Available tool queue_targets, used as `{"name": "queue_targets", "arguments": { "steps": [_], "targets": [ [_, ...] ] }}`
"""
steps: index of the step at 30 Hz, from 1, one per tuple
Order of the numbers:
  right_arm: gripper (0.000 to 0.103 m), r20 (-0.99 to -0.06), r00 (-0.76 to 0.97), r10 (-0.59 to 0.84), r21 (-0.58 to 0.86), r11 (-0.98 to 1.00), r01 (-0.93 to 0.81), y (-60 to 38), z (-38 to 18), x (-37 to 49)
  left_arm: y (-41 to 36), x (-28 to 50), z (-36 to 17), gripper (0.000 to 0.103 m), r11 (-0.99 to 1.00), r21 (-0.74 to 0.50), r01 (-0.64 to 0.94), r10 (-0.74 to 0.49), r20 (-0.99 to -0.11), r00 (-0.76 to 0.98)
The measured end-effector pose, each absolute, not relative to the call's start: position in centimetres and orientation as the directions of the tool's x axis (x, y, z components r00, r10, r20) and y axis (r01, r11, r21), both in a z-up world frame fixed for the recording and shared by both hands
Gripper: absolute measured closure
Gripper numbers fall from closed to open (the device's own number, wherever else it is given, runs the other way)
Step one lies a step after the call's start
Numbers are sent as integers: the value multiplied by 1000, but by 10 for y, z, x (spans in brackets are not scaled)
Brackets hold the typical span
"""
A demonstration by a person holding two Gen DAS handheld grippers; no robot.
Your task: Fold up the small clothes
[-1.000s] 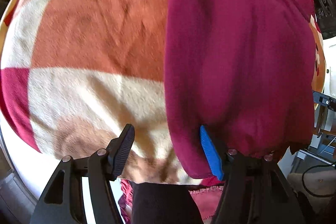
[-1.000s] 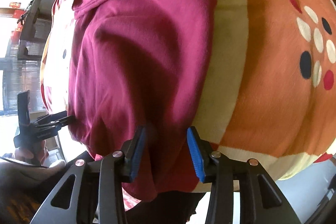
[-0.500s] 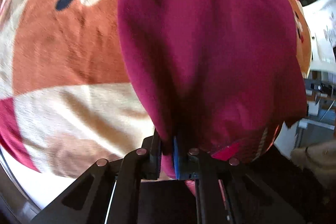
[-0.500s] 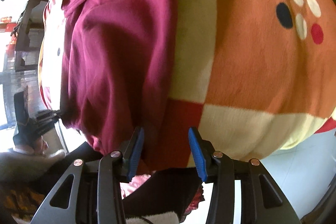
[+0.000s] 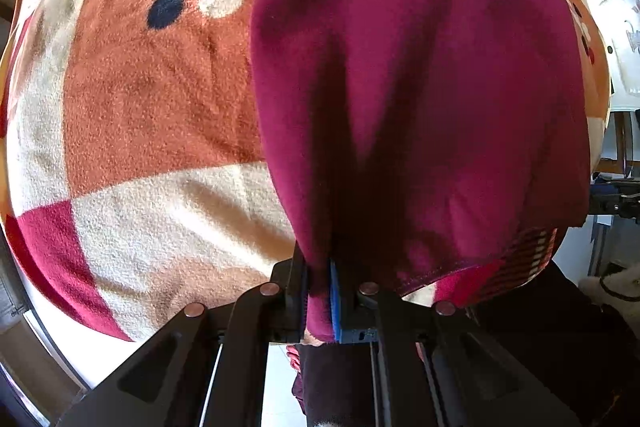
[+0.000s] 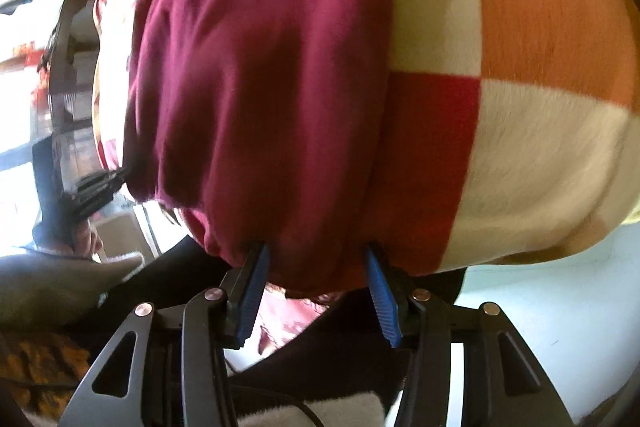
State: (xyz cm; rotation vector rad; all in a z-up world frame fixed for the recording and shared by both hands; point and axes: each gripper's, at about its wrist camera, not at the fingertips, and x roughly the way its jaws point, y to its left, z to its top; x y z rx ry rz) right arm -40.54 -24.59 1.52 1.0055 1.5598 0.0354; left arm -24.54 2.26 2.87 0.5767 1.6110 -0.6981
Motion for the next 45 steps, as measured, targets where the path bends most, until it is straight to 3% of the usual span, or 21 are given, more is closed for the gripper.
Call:
{"name": "queue_targets", "arguments": {
  "steps": [3,4,5,6,7,13,21,30,45],
  "targets": [
    [47,-783,124,609,556,598,578,-247,11,-407,18,-247,28,94,697,-124,706,-15,-987,-158],
    [52,-782,132,609,561,596,575,-247,12,-408,16,-248,28,94,697,-124,706,-15,-987,-158],
    [75,-780,139,610,566,594,572,-246,13,-408,13,-246,30,94,698,-124,706,-16,-987,-157],
    [90,-769,144,623,579,582,572,-247,13,-410,13,-245,33,94,698,-125,705,-19,-988,-156],
    [94,-756,152,637,591,564,576,-248,13,-412,12,-246,34,94,699,-127,703,-23,-987,-156],
    [94,-641,296,709,716,412,564,-271,40,-410,37,-186,56,94,732,-201,651,-98,-977,-192],
    [94,-532,580,617,842,310,442,-362,102,-347,7,-116,126,95,740,-272,615,-256,-960,-116],
    [94,-585,668,459,801,455,389,-449,118,-242,-87,-15,152,95,702,-260,663,-383,-923,44],
    [95,-644,681,349,757,422,500,-523,58,-180,-187,77,88,95,742,-199,640,-348,-931,114]
  ]
}}
